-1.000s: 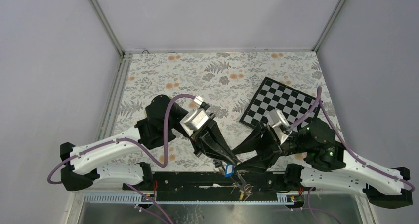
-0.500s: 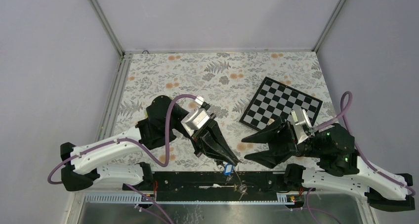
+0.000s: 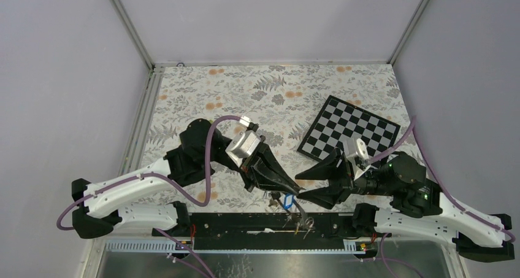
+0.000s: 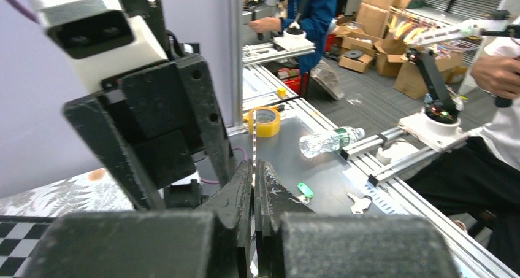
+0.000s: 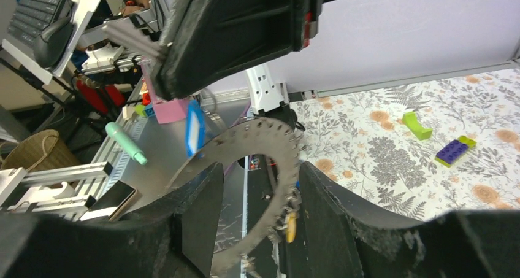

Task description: Remove the keys from the keyring

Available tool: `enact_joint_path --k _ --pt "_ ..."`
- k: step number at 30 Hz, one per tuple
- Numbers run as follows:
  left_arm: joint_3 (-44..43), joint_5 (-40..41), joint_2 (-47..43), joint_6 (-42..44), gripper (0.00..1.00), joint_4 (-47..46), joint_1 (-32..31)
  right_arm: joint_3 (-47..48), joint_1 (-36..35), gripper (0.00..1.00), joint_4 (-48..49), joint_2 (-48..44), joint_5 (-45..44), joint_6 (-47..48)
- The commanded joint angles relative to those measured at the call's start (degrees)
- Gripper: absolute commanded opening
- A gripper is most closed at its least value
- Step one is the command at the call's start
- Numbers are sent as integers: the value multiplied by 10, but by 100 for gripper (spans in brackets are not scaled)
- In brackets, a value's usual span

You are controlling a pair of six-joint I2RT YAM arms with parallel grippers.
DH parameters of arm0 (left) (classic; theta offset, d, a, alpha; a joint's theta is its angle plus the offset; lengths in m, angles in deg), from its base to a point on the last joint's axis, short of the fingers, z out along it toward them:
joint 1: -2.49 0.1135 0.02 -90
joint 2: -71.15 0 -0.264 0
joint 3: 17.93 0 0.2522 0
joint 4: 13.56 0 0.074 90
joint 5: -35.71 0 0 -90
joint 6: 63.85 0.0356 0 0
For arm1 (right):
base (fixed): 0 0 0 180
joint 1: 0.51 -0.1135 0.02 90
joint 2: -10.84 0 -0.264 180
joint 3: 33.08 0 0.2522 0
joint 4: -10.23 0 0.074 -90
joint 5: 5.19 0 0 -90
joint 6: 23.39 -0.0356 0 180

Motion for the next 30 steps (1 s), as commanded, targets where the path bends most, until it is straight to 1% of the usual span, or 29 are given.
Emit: enact_joint_path --k 1,6,11,14,18,21,25,28,30 --pt "-1 81 -29 33 0 -14 1 5 1 56 -1 3 37 -9" --pt "8 119 -37 37 0 -16 2 11 1 53 2 26 90 -33" --pt "13 132 -32 34 0 -29 2 21 1 48 34 75 107 -54" --pt "15 129 -33 31 0 -34 2 30 1 47 14 74 77 -36" --pt "17 127 -42 32 0 -26 1 38 1 52 -31 27 27 -18" --pt "22 122 -47 32 0 -25 1 47 1 55 -54 -10 30 -17" --pt "24 110 -45 30 0 -31 2 63 1 56 -71 -42 42 -16" --pt "20 79 -36 23 0 -39 2 61 1 55 -66 -57 -23 -4" --pt "16 56 -30 18 0 -41 2 60 1 52 -61 -58 -80 3"
